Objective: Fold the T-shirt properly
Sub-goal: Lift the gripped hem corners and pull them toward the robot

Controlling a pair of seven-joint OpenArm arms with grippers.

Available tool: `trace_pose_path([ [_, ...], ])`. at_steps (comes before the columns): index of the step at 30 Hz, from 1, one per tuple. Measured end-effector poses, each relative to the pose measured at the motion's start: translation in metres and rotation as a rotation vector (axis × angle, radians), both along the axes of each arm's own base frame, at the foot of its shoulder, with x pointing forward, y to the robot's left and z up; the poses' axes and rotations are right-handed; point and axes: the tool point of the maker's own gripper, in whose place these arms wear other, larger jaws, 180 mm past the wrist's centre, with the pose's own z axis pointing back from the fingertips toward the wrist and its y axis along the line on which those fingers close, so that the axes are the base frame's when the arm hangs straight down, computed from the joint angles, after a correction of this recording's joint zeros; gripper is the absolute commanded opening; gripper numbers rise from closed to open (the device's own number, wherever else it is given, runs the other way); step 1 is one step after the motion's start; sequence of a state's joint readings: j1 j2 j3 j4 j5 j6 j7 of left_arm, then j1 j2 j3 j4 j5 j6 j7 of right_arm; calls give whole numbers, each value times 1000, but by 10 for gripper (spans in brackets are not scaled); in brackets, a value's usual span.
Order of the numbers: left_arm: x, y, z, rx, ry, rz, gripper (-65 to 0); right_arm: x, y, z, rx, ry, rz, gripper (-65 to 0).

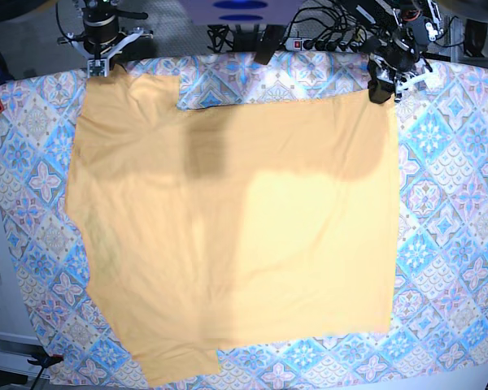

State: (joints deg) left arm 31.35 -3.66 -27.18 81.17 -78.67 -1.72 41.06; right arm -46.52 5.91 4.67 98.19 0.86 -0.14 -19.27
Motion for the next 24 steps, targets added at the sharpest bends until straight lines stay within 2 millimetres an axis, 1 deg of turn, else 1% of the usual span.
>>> trace_pose_path([
  [3, 2, 1, 2, 13, 3, -9, -650, -9, -2, -6, -2, 60, -13, -609],
  [5, 1, 1, 2, 15, 3, -9, -650, -9, -1, -6, 1, 59, -12, -592],
  [12, 3, 3, 3, 18, 0, -13, -650, -8, -2, -5, -2, 57, -14, -586],
  [15, 6, 10, 5, 34, 1, -15, -650, -8, -12, -3, -17, 53, -31, -583],
  [18, 7, 12, 5, 41, 0, -13, -650, -8, -26, 1, -59, 50, -43, -547],
  [21, 7, 12, 5, 43, 0, -13, -650, -8, -31, 3, -147, 78, 56, -535],
  [24, 7, 12, 5, 42, 0, -18, -650, -8, -36, 5, -226, 95, 111, -533],
])
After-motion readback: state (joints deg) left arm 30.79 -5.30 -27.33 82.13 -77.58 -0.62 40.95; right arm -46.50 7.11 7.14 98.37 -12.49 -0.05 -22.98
